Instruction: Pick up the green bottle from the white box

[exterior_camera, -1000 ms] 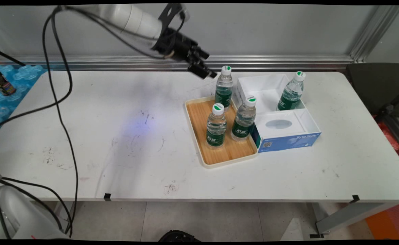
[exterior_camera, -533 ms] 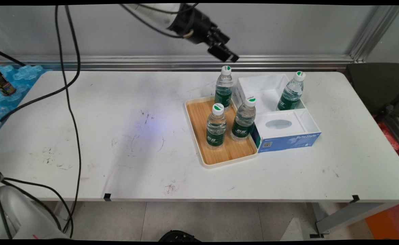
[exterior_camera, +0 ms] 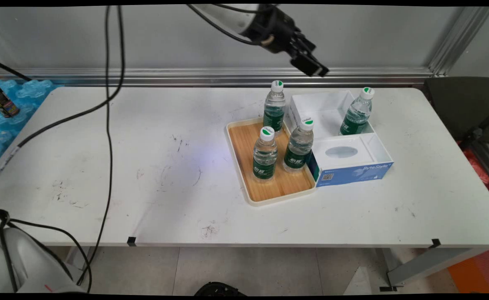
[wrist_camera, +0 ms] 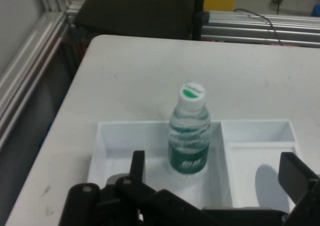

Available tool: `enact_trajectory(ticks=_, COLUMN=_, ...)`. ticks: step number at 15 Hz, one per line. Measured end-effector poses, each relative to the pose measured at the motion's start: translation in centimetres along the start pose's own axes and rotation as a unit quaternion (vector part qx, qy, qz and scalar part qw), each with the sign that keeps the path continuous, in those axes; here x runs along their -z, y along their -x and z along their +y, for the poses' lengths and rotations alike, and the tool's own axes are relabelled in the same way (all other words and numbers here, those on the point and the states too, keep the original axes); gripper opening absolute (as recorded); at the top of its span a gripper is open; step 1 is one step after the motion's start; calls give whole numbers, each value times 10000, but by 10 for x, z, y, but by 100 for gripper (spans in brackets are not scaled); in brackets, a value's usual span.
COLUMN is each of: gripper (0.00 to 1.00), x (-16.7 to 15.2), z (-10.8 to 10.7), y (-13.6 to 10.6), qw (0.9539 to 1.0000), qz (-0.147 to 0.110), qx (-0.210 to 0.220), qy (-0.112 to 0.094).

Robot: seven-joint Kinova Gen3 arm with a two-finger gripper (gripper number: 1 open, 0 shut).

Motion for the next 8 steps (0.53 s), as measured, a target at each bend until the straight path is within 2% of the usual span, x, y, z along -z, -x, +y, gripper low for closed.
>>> enact_trajectory(ticks=3, gripper=100, x=-30, z=6, y=-7, qw=10000, qz=-5, qx=-50, qy=63)
enact_trajectory(ticks=8, gripper=100, x=-80, z=6, y=-13, qw=9999, qz=-36, qx=-159, qy=51)
